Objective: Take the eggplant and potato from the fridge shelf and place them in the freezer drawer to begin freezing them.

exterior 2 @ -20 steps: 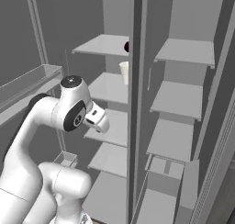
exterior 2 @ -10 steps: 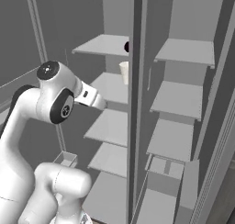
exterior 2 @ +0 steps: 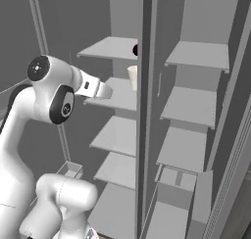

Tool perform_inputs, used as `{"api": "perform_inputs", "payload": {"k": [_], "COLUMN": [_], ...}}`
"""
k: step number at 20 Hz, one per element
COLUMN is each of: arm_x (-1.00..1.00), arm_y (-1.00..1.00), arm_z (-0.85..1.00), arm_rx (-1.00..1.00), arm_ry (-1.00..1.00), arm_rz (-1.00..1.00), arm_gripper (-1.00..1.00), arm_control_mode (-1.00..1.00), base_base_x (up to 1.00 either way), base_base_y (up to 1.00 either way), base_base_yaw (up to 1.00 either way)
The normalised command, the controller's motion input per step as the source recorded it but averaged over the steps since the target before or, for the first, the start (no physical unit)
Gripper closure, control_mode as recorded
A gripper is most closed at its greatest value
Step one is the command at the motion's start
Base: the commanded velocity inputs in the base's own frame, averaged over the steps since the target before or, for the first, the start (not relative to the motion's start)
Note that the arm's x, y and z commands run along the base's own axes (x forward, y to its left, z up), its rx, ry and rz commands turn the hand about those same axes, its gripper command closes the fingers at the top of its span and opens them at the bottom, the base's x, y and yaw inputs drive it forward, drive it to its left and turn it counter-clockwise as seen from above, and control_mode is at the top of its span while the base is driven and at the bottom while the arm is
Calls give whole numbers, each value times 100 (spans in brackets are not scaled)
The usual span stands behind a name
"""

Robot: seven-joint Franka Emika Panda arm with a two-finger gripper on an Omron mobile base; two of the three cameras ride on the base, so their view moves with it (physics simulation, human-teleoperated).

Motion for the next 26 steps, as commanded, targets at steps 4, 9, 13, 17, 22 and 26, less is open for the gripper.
{"api": "perform_inputs", "payload": {"k": [4, 9, 13, 17, 22, 26], "arm_x": [38, 41, 38, 31, 43, 49], "arm_y": [0, 0, 0, 0, 0, 0], "arm_z": [41, 42, 34, 36, 16, 2], "arm_rx": [-1, 0, 0, 0, 0, 0], "arm_ry": [-17, -11, -6, -1, 0, 2], "arm_rz": [0, 0, 0, 0, 0, 0], "arm_gripper": [-100, -100, -100, -100, -100, -100], "arm_control_mode": [-100, -100, -100, -100, -100, -100], "base_base_x": [0, 0, 0, 0, 0, 0], "base_base_y": [0, 0, 0, 0, 0, 0], "base_base_yaw": [0, 0, 0, 0, 0, 0]}}
